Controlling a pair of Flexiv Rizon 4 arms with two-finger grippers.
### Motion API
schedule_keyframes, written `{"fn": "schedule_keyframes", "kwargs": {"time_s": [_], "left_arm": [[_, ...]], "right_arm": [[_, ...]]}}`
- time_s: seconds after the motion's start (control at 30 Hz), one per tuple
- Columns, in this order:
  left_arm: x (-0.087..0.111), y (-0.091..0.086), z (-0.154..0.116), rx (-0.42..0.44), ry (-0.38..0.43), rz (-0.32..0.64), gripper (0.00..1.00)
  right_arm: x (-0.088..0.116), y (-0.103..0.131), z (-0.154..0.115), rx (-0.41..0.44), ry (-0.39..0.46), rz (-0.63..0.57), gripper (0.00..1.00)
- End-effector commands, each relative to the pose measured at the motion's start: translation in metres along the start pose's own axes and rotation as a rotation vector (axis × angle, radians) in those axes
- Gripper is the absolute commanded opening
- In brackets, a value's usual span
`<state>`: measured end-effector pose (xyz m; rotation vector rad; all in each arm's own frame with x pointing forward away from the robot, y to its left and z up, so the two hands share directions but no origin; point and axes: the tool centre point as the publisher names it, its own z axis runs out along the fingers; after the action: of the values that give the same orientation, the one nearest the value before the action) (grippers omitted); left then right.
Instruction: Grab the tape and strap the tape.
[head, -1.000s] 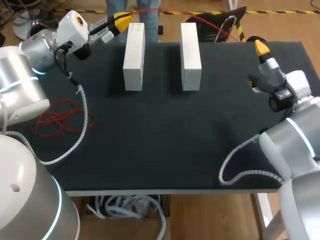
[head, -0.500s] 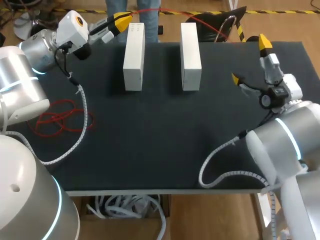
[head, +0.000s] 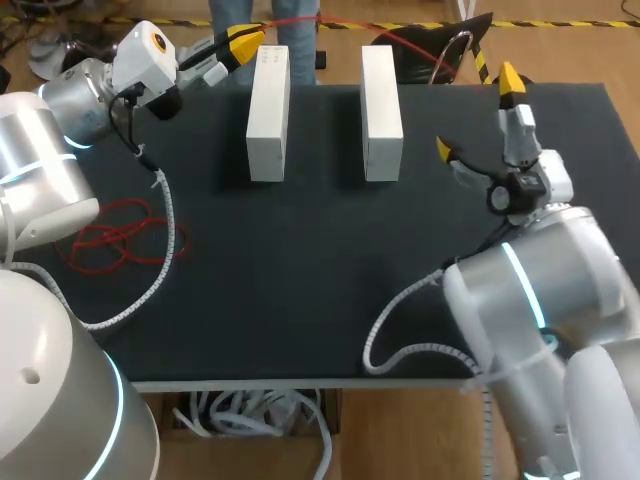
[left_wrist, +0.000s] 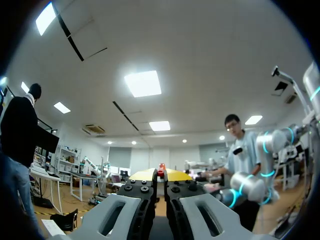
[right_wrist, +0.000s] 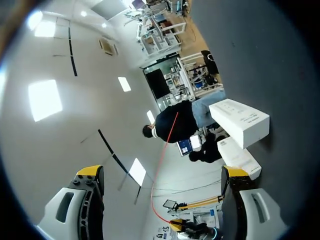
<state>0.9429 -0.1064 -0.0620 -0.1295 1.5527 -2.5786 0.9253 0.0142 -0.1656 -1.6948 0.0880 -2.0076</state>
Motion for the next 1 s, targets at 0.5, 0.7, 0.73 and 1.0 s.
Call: {"fn": "schedule_keyframes", "kwargs": {"time_s": [0.5, 0.7, 0.73, 1.0], "left_arm": [[0.001, 0.0, 0.0, 0.001, -0.003, 0.001, 0.0], [0.001, 0.0, 0.0, 0.001, -0.003, 0.001, 0.0], [0.001, 0.0, 0.0, 0.001, -0.003, 0.001, 0.0], [0.001, 0.0, 0.0, 0.001, -0.003, 0.001, 0.0]], "right_arm": [[0.019, -0.004, 0.03, -0.589, 0.079, 0.043, 1.0], [0.02, -0.004, 0.034, -0.617, 0.056, 0.047, 1.0], [0.02, -0.004, 0.035, -0.622, 0.054, 0.045, 1.0], [0.022, -0.001, 0.038, -0.646, 0.036, 0.054, 1.0]]}}
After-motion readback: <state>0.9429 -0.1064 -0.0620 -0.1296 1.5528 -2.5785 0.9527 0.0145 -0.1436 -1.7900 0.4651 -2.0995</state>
